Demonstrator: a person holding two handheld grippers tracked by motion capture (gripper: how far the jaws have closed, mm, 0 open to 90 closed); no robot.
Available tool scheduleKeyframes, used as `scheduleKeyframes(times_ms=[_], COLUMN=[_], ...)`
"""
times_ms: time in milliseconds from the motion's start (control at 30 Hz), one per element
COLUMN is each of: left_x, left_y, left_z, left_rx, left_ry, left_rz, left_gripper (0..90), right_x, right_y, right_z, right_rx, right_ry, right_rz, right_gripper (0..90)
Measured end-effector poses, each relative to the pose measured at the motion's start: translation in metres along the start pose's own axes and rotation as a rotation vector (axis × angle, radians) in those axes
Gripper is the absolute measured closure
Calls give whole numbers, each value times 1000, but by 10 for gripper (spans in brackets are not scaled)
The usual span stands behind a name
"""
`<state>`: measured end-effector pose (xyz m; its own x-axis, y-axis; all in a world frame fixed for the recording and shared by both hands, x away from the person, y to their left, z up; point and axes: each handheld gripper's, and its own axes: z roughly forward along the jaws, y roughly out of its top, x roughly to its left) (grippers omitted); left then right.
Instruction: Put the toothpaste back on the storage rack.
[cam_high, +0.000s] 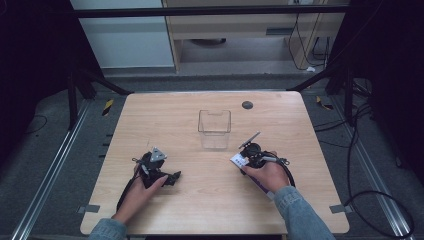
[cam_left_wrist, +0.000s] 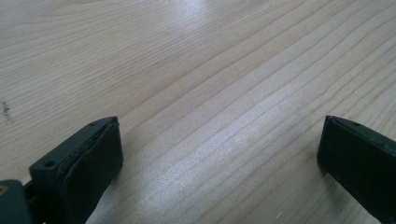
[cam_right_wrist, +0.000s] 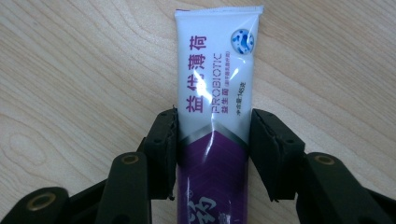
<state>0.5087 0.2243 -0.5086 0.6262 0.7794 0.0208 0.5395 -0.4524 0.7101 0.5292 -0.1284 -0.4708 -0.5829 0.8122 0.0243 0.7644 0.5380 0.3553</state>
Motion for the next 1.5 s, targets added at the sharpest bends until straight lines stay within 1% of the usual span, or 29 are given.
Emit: scheduleKeyframes(times_ms=[533,700,733,833,867,967,1100,1133,1167,1200,1233,1267,1367,1433,1500], left_x=[0,0,0,0,0,0,0,0,0,0,0,0,0,0,0], left_y=[0,0,0,0,0,0,0,0,0,0,0,0,0,0,0], left_z=[0,0,0,0,0,0,0,0,0,0,0,0,0,0,0], left_rx=[0,0,0,-1,-1,0,-1,-1,-1,0,0,-1,-1,-1,0], left_ry=[0,0,0,-1,-1,-1,-1,-1,-1,-1,-1,-1,-1,-1,-1], left_rz=[0,0,0,0,0,0,0,0,0,0,0,0,0,0,0], left_gripper=[0,0,0,0,0,0,0,0,0,0,0,0,0,0,0], right_x=[1,1,1,1,1,1,3,2,2,2,2,1,-3,-5,-5], right_y=[2,4,4,4,3,2,1,0,0,0,-1,-2,-5,-7,-7], right_z=[1,0,0,0,0,-1,-1,-2,-2,-3,-5,-6,-8,-10,-11], right_rx=[18,29,32,33,28,20,10,-1,-1,-10,-20,-31,-56,-68,-70], right_ry=[-11,-14,-19,-22,-23,-29,-41,-41,-41,-41,-38,-35,-8,0,-5], right_rz=[-25,-25,-28,-28,-42,-50,-41,-43,-43,-42,-28,-26,2,5,9], right_gripper=[556,590,610,620,635,654,679,710,710,734,752,758,770,776,779])
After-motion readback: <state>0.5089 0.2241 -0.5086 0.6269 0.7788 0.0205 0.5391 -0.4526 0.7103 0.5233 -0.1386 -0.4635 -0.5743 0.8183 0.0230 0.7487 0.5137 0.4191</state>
